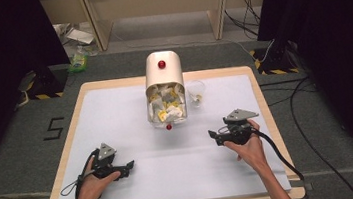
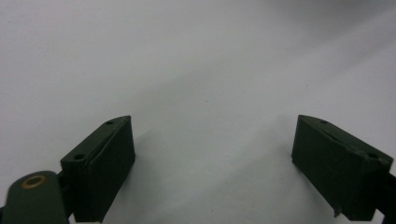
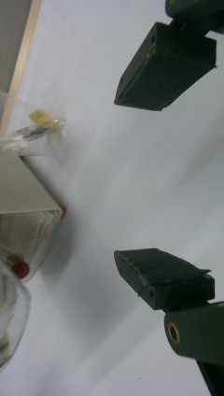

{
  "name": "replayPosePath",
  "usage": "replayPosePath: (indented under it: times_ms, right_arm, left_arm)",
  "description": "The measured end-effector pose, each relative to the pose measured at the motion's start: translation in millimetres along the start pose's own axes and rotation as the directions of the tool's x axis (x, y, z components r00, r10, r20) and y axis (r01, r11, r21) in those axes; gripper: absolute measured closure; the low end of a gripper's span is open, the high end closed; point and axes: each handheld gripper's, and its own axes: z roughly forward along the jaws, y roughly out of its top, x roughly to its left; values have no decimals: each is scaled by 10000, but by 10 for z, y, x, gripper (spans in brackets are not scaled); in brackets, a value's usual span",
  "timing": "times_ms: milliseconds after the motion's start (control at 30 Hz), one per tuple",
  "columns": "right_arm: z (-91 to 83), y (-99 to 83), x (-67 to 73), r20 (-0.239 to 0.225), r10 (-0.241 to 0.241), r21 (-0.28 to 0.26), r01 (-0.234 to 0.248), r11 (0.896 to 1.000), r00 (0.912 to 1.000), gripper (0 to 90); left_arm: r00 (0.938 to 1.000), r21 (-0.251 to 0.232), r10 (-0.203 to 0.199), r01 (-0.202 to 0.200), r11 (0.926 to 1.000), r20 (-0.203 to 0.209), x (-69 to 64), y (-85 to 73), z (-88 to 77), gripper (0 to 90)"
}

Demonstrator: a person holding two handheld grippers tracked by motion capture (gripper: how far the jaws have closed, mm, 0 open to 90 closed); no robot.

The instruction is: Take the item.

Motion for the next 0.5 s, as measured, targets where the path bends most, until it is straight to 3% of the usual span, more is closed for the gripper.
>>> replayPosePath:
  times_ms: [200,500]
  right_arm:
    - [-26,-147,15,-12,102,260,-102,9996,9999,217]
    - [-36,-312,72,-48,-226,875,229,9959,9997,211]
  left_arm:
    - [10000,4,6,-6,10000,-8,-1,0,0,122]
    - [10000,3,8,-8,10000,-8,-1,0,0,122]
